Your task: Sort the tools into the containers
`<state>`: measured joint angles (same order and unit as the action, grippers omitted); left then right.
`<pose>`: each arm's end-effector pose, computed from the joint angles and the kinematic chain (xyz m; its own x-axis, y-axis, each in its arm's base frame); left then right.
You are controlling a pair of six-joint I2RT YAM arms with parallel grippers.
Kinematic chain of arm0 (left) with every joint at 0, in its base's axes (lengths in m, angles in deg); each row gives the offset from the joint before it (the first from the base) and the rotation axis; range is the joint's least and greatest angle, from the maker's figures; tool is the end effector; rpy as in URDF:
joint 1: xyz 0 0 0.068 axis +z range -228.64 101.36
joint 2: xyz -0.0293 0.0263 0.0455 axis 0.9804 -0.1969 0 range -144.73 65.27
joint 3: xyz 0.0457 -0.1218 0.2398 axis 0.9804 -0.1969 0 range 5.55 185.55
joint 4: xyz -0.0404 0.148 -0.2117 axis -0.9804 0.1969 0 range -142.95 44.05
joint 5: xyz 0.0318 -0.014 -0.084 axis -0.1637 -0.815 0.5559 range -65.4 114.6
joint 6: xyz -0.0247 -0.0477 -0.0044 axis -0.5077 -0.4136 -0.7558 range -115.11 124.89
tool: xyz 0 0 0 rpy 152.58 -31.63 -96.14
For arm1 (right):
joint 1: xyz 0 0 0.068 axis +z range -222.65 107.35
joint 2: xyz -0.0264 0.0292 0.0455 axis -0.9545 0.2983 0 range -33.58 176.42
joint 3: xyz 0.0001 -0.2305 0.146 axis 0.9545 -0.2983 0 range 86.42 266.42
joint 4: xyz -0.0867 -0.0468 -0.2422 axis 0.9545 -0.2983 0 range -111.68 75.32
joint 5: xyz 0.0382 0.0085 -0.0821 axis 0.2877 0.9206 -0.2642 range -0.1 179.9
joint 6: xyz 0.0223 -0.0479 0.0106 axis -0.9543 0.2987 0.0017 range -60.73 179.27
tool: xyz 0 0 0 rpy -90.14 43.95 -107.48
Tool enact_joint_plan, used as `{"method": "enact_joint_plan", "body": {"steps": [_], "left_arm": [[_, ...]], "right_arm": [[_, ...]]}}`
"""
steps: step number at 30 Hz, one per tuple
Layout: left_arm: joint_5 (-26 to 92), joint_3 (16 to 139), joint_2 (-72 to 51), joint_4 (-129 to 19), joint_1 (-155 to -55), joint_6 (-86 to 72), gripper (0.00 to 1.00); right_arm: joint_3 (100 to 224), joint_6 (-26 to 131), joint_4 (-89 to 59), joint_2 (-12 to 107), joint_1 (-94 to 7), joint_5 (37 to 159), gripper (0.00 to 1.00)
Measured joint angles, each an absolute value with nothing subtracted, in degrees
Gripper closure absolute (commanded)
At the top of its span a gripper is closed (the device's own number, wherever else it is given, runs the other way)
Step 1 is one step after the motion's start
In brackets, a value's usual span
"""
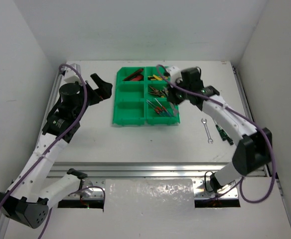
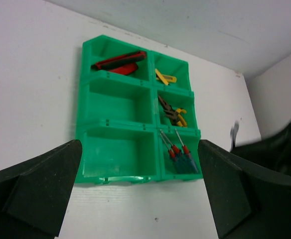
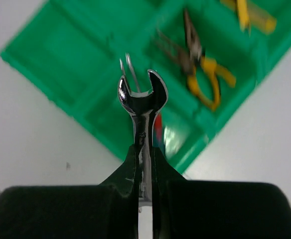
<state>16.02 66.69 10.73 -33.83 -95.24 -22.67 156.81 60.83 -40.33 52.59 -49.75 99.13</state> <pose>0.2027 -0.0549 0.3926 -0.2503 -0.4027 -0.8805 0.0305 0.9057 -0.4229 0.3076 0.1360 0.2959 -0.5959 -0.2809 -0.7524 -0.5112 0.8552 0.0857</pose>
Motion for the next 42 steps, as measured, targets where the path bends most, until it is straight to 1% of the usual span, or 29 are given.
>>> {"method": "enact_joint_plan", "body": {"steps": [3, 5, 9, 12, 16, 17, 19, 20, 21, 24, 26, 27, 28, 29, 31, 33, 34, 37, 38, 40, 42], "left_arm": [[17.2, 65.6, 12.1, -32.5, -95.2, -20.6, 0.00], [17.2, 64.2, 13.1, -31.7, -95.2, -18.8, 0.00], [16.9, 59.8, 15.7, -29.7, -95.4, -16.6, 0.00], [17.7, 58.7, 16.5, -28.7, -95.4, -15.7, 0.00], [18.4, 58.7, 17.4, -28.7, -95.4, -14.7, 0.00], [18.4, 58.7, 17.8, -28.7, -95.4, -14.5, 0.00], [18.3, 58.7, 18.2, -28.7, -95.4, -14.3, 0.00], [18.4, 58.7, 18.2, -28.7, -95.4, -14.2, 0.00], [18.4, 58.7, 18.1, -28.7, -95.4, -14.0, 0.00], [18.7, 58.7, 17.4, -28.4, -95.4, -13.5, 0.00], [18.8, 58.7, 17.0, -28.1, -95.4, -13.4, 0.00], [18.8, 58.7, 16.9, -28.0, -95.4, -13.4, 0.00], [18.9, 58.7, 16.9, -27.9, -95.4, -13.4, 0.00], [18.9, 58.7, 16.8, -27.8, -95.4, -13.4, 0.00], [18.9, 58.7, 16.8, -27.8, -95.4, -13.4, 0.00], [18.6, 58.7, 16.8, -27.6, -95.4, -13.6, 0.00], [18.4, 58.7, 16.8, -27.5, -95.4, -13.7, 0.00], [18.3, 58.7, 16.6, -27.2, -95.4, -14.1, 0.00], [18.5, 58.7, 16.3, -27.2, -95.4, -14.2, 0.00], [19.5, 58.7, 15.5, -27.3, -95.5, -14.4, 0.00], [21.0, 58.7, 14.1, -27.3, -95.7, -14.4, 0.00]], "right_arm": [[169.8, 66.0, -36.5, 61.9, -48.7, 104.4, 1.00], [181.6, 68.3, -36.1, 70.9, -48.0, 107.2, 1.00], [198.5, 71.0, -34.8, 85.1, -46.7, 110.1, 1.00], [203.3, 72.0, -32.4, 91.2, -45.3, 110.9, 1.00], [203.7, 72.3, -29.1, 95.7, -43.6, 112.6, 1.00], [203.7, 72.3, -28.4, 96.7, -43.3, 113.1, 0.97], [204.3, 72.3, -27.3, 98.8, -42.8, 113.8, 0.87], [204.6, 72.2, -26.9, 99.8, -42.5, 113.9, 0.66], [204.9, 71.8, -26.8, 100.7, -42.3, 114.0, 0.53], [206.1, 71.9, -27.0, 102.4, -41.9, 113.0, 0.35], [206.5, 72.3, -28.4, 102.1, -41.8, 111.6, 0.31], [206.7, 72.4, -29.0, 101.6, -41.9, 110.6, 0.24], [206.6, 72.4, -30.5, 100.4, -41.9, 109.2, 0.23], [206.2, 72.3, -33.3, 98.3, -42.2, 107.5, 0.20], [205.6, 71.3, -37.6, 94.6, -43.2, 104.9, 0.20], [202.5, 68.4, -45.2, 87.7, -46.0, 102.3, 0.14], [198.0, 66.6, -48.4, 82.1, -48.6, 101.1, 0.14], [172.4, 62.0, -48.6, 63.1, -59.3, 96.8, 0.12], [165.7, 60.9, -49.8, 59.2, -63.4, 94.8, 0.12], [156.0, 59.0, -52.5, 56.2, -68.9, 91.0, 0.14], [151.6, 57.7, -55.2, 58.7, -69.9, 89.1, 0.16]]}}
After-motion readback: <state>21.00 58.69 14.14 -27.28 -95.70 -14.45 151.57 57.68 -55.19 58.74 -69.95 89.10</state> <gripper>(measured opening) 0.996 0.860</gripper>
